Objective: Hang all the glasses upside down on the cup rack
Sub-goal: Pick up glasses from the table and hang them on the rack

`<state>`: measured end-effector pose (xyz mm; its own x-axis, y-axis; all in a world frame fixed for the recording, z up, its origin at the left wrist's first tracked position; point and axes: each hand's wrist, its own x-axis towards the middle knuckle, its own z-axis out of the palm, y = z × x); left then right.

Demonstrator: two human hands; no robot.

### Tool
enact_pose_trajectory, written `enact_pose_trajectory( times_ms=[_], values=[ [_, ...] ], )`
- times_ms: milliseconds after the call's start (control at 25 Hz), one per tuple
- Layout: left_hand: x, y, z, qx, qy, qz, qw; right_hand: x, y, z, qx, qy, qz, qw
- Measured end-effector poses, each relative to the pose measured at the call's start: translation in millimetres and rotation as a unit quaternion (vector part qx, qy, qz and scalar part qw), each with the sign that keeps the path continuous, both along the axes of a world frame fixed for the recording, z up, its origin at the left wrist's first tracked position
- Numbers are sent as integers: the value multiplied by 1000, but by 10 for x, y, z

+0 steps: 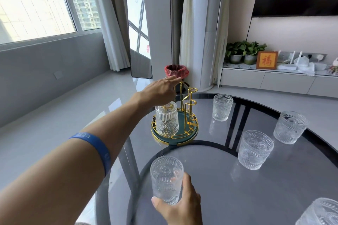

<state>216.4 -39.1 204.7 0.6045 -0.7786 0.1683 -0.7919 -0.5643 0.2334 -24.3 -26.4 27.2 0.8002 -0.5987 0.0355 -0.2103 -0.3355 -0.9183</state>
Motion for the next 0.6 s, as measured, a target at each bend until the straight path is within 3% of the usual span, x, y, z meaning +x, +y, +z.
enact_pose_trajectory(
  times_ms=[120,400,600],
  values=[
    [-33,-19,-45,-15,9,-11,1000,-89,-295,184,58,-81,-25,995],
    [19,18,-89,-22,8,-10,1000,297,-1225,1170,-64,-201,-131,969],
    [-12,37,-50,-28,13,-21,999,690,-1457,1515,-202,-159,-129,958]
  ],
)
